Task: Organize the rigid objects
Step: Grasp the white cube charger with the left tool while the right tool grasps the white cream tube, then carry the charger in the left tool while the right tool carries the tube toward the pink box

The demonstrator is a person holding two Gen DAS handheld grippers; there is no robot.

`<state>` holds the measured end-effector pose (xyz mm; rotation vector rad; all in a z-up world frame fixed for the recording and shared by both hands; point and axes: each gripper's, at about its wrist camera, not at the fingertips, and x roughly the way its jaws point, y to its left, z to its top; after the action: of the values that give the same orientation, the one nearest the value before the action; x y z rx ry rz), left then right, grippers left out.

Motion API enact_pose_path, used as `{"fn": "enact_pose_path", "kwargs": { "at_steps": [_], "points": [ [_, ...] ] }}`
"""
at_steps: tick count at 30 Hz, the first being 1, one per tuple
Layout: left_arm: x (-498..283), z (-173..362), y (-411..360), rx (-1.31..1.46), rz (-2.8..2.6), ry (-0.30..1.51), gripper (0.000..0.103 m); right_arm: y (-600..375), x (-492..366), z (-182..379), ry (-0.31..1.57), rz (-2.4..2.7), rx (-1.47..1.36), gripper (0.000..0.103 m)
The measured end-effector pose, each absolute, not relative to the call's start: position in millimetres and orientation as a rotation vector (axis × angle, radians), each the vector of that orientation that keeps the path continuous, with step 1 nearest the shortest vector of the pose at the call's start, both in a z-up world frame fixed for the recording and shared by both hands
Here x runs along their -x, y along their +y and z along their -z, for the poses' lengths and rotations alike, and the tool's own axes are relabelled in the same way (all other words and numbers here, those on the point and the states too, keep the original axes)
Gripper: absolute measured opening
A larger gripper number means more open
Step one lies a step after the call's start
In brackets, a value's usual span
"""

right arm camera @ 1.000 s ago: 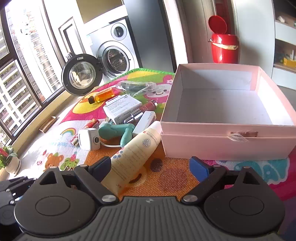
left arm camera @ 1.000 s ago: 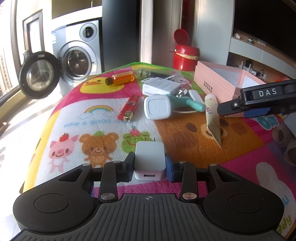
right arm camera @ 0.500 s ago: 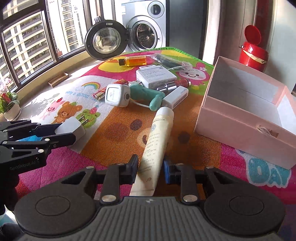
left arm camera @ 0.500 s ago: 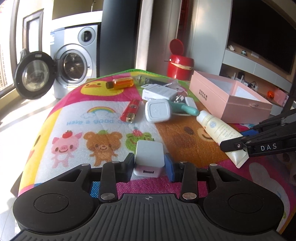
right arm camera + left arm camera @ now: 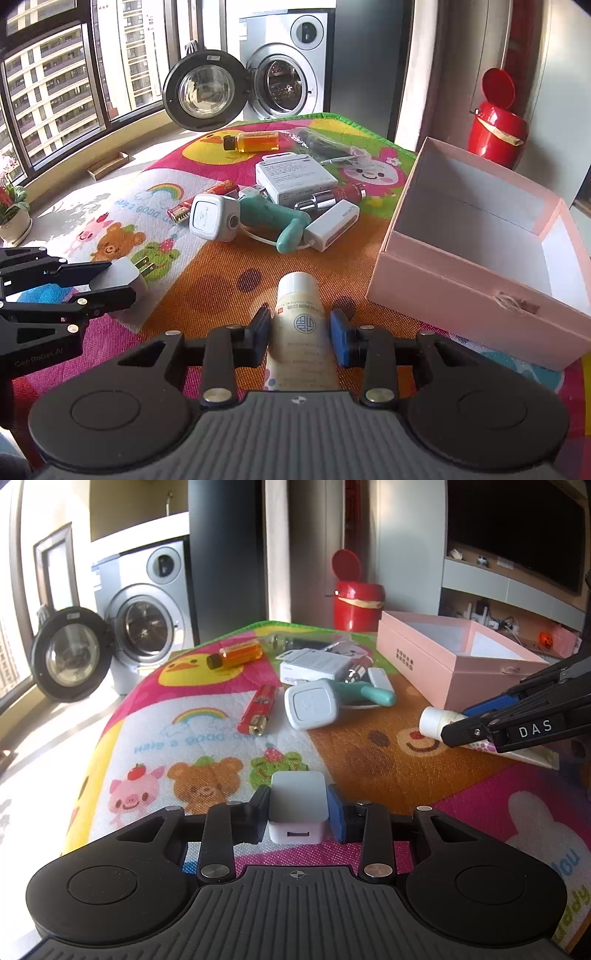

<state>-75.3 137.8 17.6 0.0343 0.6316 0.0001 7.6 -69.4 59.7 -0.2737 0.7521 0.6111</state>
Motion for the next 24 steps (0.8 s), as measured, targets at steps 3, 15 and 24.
{"fn": "enact_pose_path", "kwargs": {
  "at_steps": [3,15,24],
  "points": [
    [87.1,-28.3,122.8,-0.071,0.062,0.592,0.037,-100.7,10.6,-81.2,0.722,-0.616,0.267,0.001],
    [87.8,-34.7,79.0,-0.133,0.130,0.630,0.029,-169.9,30.7,-83.4,0.633,-0.526,0.203,0.049],
    [96.6,-28.7,92.7,-0.067,0.076,0.684,0.032,-147.3,9.4,-49.0,0.735,-0.553,0.183,0.052]
  ]
}}
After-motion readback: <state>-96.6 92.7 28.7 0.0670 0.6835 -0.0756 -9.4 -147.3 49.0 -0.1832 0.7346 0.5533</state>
